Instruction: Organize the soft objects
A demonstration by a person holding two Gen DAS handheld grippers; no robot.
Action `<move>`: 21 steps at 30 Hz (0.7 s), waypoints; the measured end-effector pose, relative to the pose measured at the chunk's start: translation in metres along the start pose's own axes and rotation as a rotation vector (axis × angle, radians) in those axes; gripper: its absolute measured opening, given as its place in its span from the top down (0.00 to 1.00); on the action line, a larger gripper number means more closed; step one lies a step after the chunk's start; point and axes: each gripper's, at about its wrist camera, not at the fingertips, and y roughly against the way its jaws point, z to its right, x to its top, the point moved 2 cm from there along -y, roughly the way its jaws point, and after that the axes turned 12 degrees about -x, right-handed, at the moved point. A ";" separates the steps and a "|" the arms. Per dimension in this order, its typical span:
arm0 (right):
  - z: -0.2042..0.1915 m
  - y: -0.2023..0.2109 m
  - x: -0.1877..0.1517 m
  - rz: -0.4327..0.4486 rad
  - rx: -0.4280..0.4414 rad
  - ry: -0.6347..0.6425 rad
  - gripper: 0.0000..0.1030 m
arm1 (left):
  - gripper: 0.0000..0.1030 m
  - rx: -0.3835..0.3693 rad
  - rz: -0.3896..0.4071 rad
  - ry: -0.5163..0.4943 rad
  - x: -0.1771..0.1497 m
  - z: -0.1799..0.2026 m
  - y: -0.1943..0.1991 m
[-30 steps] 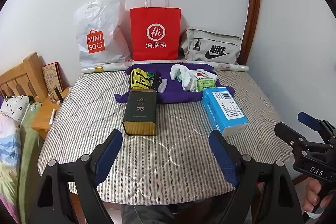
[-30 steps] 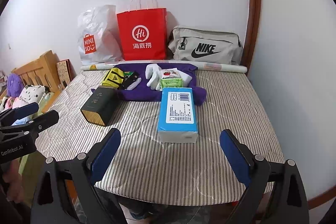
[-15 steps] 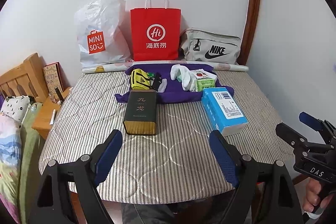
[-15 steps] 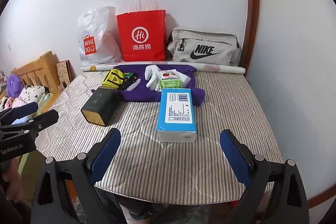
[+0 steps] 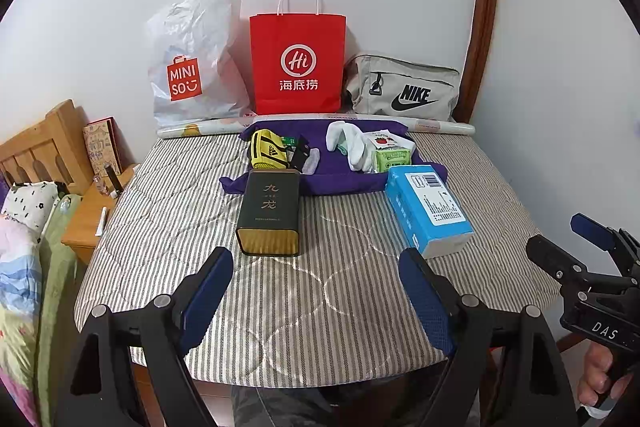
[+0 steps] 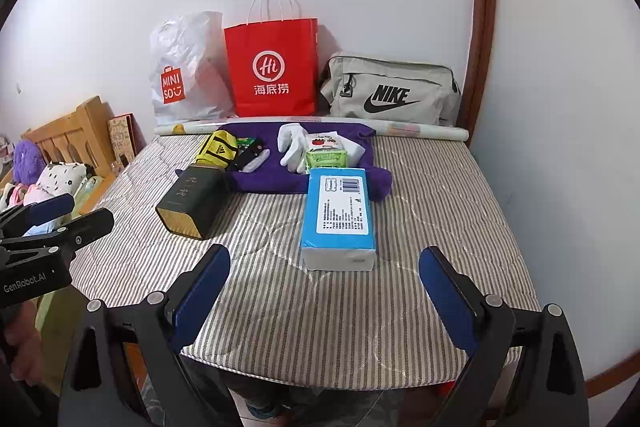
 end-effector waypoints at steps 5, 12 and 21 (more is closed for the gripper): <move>-0.001 0.000 0.000 0.002 0.000 -0.001 0.08 | 0.19 -0.001 0.001 0.001 0.000 0.000 0.000; -0.002 0.002 -0.001 0.003 0.001 0.000 0.08 | 0.19 -0.001 0.001 -0.001 0.000 -0.001 0.001; -0.002 0.002 -0.001 0.002 0.004 0.003 0.08 | 0.19 0.000 0.001 0.001 -0.001 -0.002 0.002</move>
